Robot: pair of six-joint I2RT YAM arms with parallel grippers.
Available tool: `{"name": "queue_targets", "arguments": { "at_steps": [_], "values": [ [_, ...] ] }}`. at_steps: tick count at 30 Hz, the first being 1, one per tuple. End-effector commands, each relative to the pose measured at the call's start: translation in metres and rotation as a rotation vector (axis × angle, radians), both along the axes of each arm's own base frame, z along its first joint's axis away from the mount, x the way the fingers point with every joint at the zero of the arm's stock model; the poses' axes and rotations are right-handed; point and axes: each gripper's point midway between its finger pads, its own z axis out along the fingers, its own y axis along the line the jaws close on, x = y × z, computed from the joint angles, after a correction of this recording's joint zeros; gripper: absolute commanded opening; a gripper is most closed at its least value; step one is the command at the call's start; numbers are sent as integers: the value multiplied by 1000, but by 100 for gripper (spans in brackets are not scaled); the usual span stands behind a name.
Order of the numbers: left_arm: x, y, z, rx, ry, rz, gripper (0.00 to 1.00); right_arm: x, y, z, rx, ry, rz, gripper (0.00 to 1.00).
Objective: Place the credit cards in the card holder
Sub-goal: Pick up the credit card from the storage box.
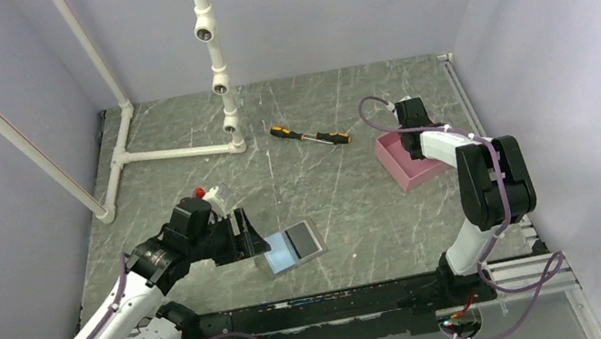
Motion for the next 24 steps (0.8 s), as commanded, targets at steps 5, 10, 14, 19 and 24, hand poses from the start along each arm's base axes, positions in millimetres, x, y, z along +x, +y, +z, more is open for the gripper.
{"name": "queue_targets", "arguments": {
  "at_steps": [5,10,14,19,24],
  "values": [
    [3,-6,12,-38,-21,-11,75,3,8,11,69,-64,-27,32],
    [3,-7,11,-41,-19,-13,75,-1,9,10,81,-73,-33,28],
    [2,-6,11,-37,-17,-13,75,-1,9,9,84,-76,-43,28],
    [2,-6,9,-39,-13,-11,75,1,9,6,80,-61,-42,27],
    [2,-6,9,-39,-11,-12,75,7,9,7,81,-61,-35,19]
  ]
}}
